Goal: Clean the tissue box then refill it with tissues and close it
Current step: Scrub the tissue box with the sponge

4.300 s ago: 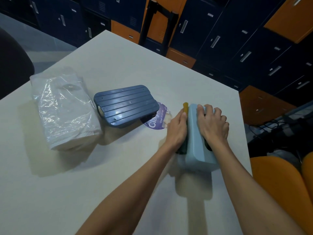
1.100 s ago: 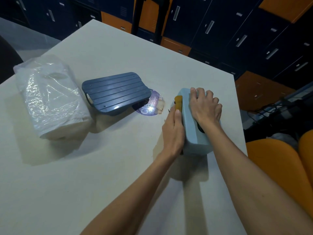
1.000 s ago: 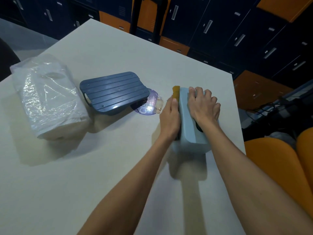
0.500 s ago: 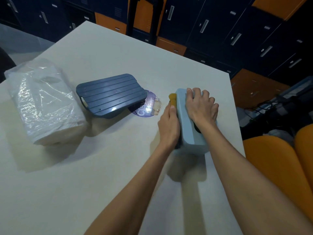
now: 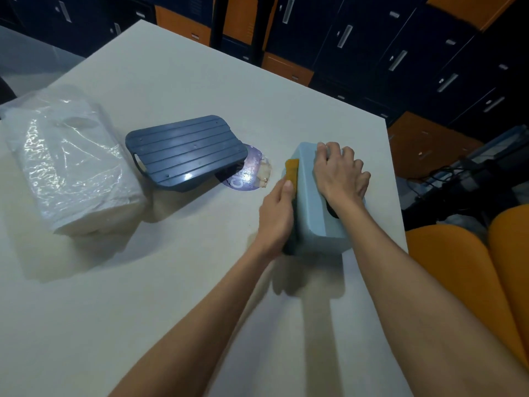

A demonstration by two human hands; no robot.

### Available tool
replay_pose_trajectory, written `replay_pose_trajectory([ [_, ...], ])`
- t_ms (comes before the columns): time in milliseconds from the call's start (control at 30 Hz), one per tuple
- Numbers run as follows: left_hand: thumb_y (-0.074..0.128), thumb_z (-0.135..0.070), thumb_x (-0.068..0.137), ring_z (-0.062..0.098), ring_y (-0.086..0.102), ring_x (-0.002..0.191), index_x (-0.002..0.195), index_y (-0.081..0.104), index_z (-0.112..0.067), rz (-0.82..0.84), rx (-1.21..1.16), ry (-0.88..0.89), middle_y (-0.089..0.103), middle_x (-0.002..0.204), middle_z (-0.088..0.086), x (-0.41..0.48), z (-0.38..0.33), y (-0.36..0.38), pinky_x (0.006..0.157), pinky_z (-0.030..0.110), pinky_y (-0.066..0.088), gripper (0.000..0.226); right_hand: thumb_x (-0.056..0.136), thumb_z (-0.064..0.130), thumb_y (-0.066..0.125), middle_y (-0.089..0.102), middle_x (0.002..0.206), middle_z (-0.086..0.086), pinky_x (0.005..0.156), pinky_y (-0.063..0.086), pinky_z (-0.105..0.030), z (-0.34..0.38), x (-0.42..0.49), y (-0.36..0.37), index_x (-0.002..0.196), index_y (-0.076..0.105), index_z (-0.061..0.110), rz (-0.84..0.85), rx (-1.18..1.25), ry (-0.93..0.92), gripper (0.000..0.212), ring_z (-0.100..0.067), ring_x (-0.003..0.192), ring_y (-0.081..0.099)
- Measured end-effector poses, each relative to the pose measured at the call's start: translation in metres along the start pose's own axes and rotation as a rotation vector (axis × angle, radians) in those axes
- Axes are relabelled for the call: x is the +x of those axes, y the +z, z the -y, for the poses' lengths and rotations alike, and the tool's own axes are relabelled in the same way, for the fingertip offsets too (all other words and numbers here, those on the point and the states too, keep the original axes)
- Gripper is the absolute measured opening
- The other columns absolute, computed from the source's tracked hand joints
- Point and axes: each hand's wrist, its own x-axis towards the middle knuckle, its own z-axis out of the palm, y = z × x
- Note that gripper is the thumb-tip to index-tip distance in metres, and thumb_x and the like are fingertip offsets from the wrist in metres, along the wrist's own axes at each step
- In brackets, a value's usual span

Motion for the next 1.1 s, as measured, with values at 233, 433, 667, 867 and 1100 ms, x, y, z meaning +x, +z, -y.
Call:
replay_pose_trajectory([
  [233,0.038,-0.035,0.102,0.021,0.062,0.108,0.105,0.063,-0.027,-0.025,-0.154,-0.087,0.067,0.117,0.003,0.024,-0.004,-0.044,0.099,0.04,0.047,0.026,0.098,0.053,0.011,0.028,0.151,-0.01,0.104,0.023,-0.052,0.0,0.003,-0.013,0.145,0.028,0.03,0.188,0.089,0.07,0.055,-0.038,0.13,0.032],
  [433,0.033,-0.035,0.104,0.019,0.056,0.087,0.084,0.057,-0.024,-0.224,-0.076,-0.015,0.061,0.086,-0.007,-0.044,0.015,-0.016,0.085,0.034,0.044,0.033,0.096,0.063,0.008,-0.006,0.162,-0.002,0.11,-0.005,-0.064,-0.022,-0.018,-0.02,0.147,0.009,0.052,0.155,-0.08,-0.393,0.052,-0.036,0.146,-0.006],
  [667,0.03,-0.039,0.104,0.014,0.054,0.115,0.131,0.052,-0.018,-0.577,-0.174,0.046,0.06,0.125,0.001,-0.093,0.031,0.063,0.101,0.038,0.045,0.041,0.097,0.06,0.004,-0.001,0.162,-0.003,0.113,-0.004,-0.058,-0.023,-0.017,-0.01,0.148,0.002,0.051,0.221,-0.048,-0.375,0.052,-0.037,0.146,-0.005],
  [867,0.033,-0.035,0.104,0.012,0.06,0.103,0.121,0.058,-0.02,-0.598,-0.171,0.186,0.064,0.114,-0.003,-0.074,0.014,0.058,0.09,0.037,0.051,0.034,0.096,0.06,0.003,-0.002,0.162,-0.004,0.114,-0.005,-0.058,-0.023,-0.018,-0.009,0.148,0.001,0.05,0.214,-0.043,-0.384,0.053,-0.037,0.146,-0.006],
  [1100,0.034,-0.032,0.104,-0.001,0.056,0.106,0.134,0.053,-0.02,-0.679,-0.227,0.12,0.062,0.117,-0.011,-0.106,0.025,0.078,0.09,0.018,0.046,0.037,0.096,0.06,0.003,0.0,0.162,-0.005,0.113,-0.004,-0.058,-0.026,-0.02,-0.008,0.149,0.0,0.047,0.2,-0.071,-0.409,0.054,-0.038,0.146,-0.005],
])
